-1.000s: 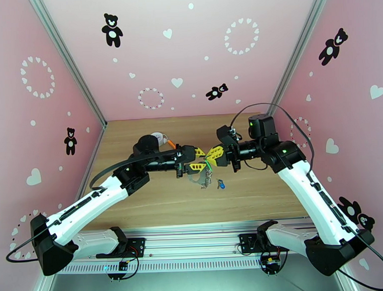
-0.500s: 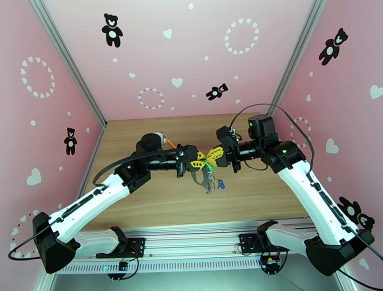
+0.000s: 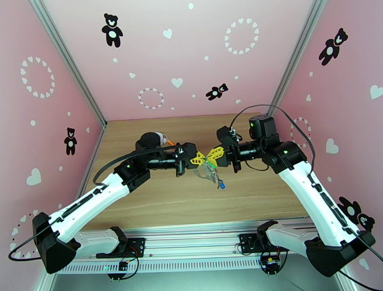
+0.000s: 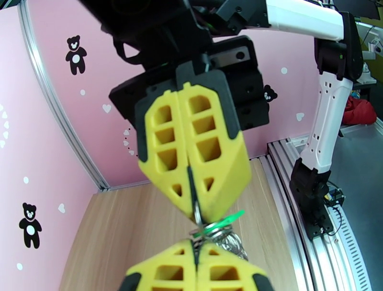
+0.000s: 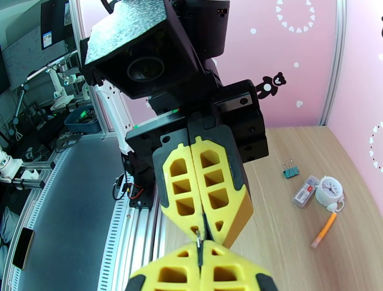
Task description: Remove the keys from the keyring
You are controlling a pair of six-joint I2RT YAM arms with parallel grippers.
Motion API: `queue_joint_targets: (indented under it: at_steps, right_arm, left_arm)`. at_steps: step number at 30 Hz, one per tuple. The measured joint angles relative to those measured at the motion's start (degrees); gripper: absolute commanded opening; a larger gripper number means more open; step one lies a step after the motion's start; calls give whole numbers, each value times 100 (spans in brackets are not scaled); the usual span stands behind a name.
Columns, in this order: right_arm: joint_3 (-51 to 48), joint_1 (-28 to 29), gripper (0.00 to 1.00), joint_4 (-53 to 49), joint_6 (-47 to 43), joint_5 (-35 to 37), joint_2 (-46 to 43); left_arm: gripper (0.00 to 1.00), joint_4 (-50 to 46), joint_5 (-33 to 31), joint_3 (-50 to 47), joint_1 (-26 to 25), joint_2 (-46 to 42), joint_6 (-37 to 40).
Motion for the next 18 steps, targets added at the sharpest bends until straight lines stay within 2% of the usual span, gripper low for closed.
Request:
queue_joint_targets:
  at_steps: [18]
  right_arm:
    - [-219, 79, 0, 415, -153, 940, -551]
  left_arm:
    - [0, 802, -376, -308, 0, -85, -2170]
